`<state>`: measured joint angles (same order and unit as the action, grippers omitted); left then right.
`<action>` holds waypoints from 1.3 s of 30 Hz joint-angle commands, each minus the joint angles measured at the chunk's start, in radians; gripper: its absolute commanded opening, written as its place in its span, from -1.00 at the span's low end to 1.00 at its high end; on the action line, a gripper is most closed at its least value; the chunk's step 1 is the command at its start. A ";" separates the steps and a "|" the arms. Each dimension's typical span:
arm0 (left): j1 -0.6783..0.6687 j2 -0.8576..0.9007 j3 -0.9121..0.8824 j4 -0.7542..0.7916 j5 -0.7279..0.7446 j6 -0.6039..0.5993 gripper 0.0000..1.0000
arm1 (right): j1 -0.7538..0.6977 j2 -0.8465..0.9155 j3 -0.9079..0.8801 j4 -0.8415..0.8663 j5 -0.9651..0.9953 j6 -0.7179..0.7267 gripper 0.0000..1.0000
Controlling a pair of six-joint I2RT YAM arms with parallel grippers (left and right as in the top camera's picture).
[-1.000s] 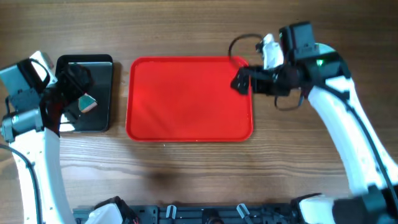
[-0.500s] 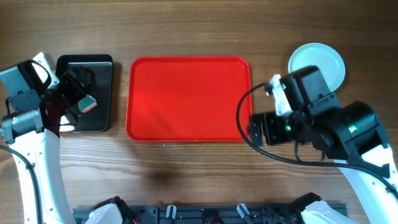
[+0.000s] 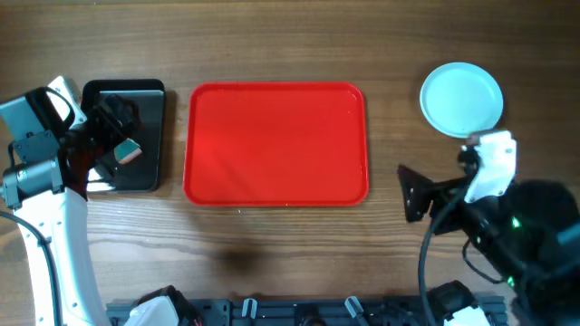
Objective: Clean dirty plates on tray and stack at the side
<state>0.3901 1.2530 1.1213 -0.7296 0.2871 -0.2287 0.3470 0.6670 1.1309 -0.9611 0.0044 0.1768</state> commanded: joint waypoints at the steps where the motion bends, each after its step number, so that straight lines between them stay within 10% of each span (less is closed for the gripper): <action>1: 0.000 -0.001 0.006 0.003 0.015 0.005 1.00 | -0.153 -0.172 -0.280 0.250 -0.266 -0.249 1.00; 20: 0.000 -0.001 0.006 0.003 0.015 0.005 1.00 | -0.327 -0.664 -1.118 1.168 -0.079 0.049 0.99; 39: 0.000 -0.001 0.006 0.003 0.015 0.005 1.00 | -0.406 -0.663 -1.125 0.971 0.023 0.014 0.99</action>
<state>0.3901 1.2530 1.1213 -0.7296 0.2871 -0.2287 -0.0544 0.0162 0.0063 0.0067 0.0055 0.2043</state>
